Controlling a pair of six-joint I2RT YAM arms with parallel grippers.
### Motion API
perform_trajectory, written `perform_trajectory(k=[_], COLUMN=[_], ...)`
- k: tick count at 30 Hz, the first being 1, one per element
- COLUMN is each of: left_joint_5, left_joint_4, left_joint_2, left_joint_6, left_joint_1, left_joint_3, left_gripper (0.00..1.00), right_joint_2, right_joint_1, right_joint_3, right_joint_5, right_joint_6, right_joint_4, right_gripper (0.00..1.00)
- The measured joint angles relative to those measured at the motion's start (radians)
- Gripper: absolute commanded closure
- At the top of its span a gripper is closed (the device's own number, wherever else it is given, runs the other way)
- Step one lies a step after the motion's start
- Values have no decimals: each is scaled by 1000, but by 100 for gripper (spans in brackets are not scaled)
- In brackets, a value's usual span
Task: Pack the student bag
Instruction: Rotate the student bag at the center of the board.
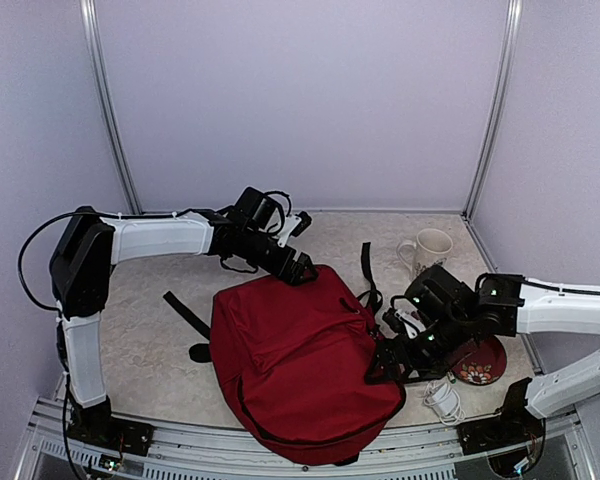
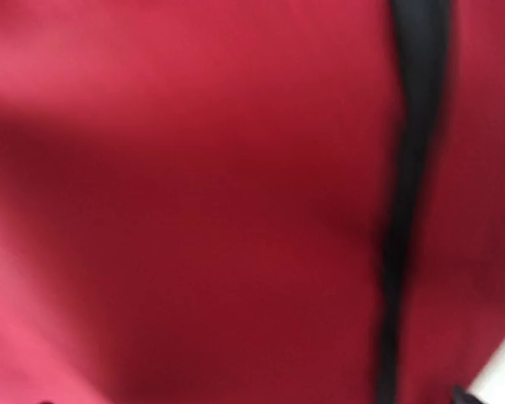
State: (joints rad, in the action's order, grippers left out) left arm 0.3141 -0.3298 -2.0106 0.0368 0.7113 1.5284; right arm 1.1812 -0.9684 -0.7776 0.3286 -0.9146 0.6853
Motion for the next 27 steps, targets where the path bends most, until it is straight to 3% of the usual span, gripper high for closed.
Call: perform_trajectory(k=[2, 5, 6, 9, 14, 17, 22, 26, 27], left_joint_5=[-15, -31, -37, -62, -95, -132, -179, -216, -214], left_joint_4=[8, 27, 35, 60, 75, 88, 103, 69, 59], left_joint_2=[2, 13, 21, 60, 143, 232, 446, 577, 601], left_joint_6=[0, 5, 7, 25, 89, 128, 225, 256, 258], left_joint_1=[8, 16, 17, 11, -23, -48, -19, 145, 201], left_joint_3=[-4, -21, -33, -86, -198, -306, -532, -622, -634], left_gripper=[12, 12, 14, 21, 26, 26, 25, 22, 20], right_joint_2=[-46, -65, -61, -30, 60, 186, 510, 762, 824], right_joint_1=[0, 5, 8, 41, 206, 330, 420, 425, 423], right_joint_3=[91, 192, 211, 223, 151, -14, -459, -843, -932], right_joint_5=[35, 70, 84, 129, 154, 118, 34, 72, 91], right_joint_6=[-31, -66, -73, -68, 54, 185, 414, 528, 549], right_joint_4=[-33, -94, -127, -227, -264, -217, -149, -97, -89], right_gripper=[8, 36, 48, 100, 100, 100, 100, 100, 94])
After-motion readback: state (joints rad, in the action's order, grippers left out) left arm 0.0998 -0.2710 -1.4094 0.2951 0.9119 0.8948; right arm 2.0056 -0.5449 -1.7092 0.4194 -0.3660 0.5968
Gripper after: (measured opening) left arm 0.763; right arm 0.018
